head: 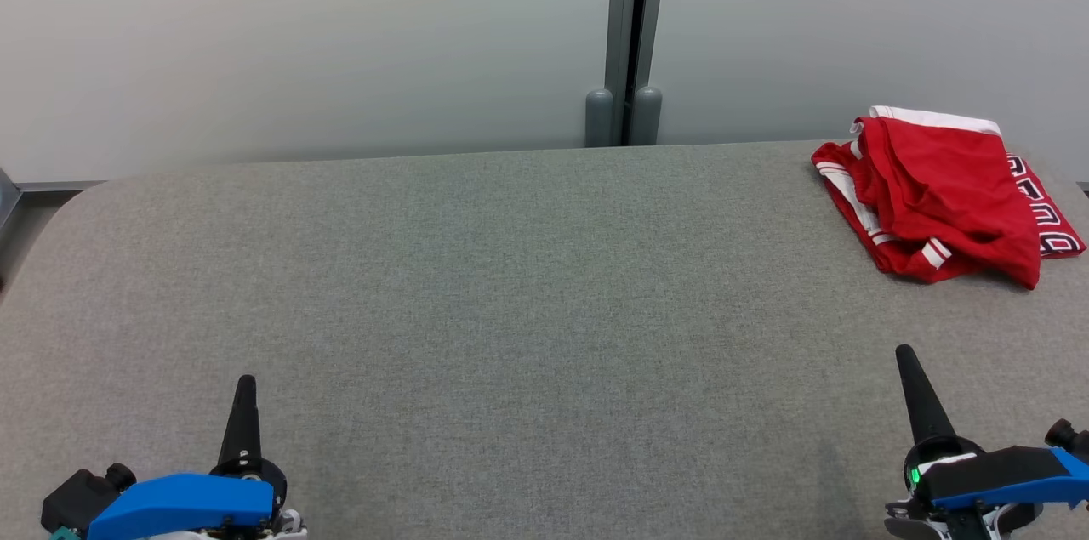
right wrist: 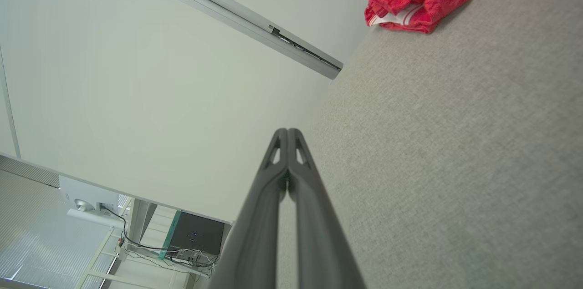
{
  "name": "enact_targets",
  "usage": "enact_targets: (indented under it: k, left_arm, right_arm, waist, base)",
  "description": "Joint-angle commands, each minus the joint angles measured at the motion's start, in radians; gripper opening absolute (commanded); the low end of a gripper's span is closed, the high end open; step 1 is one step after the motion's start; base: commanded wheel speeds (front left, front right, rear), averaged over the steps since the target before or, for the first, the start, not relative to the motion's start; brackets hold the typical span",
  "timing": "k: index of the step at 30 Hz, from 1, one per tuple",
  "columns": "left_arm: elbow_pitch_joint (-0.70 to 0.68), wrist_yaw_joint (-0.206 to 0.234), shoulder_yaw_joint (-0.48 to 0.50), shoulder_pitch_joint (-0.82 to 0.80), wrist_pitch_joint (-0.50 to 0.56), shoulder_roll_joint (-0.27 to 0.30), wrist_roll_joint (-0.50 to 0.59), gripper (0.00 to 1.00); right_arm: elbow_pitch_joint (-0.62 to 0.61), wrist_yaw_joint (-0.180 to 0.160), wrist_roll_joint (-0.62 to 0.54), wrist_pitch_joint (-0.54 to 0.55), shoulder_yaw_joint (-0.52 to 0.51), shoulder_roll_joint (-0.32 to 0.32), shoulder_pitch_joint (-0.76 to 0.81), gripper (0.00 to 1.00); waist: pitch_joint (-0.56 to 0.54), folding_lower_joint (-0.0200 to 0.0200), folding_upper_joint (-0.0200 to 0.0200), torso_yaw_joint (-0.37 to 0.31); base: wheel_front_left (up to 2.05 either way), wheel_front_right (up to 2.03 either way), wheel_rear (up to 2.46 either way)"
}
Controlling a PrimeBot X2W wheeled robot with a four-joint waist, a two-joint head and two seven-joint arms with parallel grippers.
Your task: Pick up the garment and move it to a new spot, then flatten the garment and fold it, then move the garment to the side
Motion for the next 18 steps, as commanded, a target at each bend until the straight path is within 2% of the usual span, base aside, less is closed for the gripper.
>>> enact_targets:
  k: [1, 18]
  left_arm:
    - [-0.013, -0.004, 0.007, -0.028, 0.009, 0.001, -0.03, 0.0]
    - [-0.022, -0.007, 0.028, -0.049, 0.047, -0.006, -0.169, 0.0]
  right_arm:
    - [-0.003, 0.0, 0.035, 0.005, -0.004, -0.007, -0.022, 0.0]
    - [0.01, 0.0, 0.188, 0.029, -0.005, -0.007, -0.04, 0.0]
  waist:
    - [0.0, 0.0, 0.0, 0.0]
    - [0.001, 0.0, 0.0, 0.0]
  base:
    - [0.0, 0.0, 0.0]
    - [0.0, 0.0, 0.0]
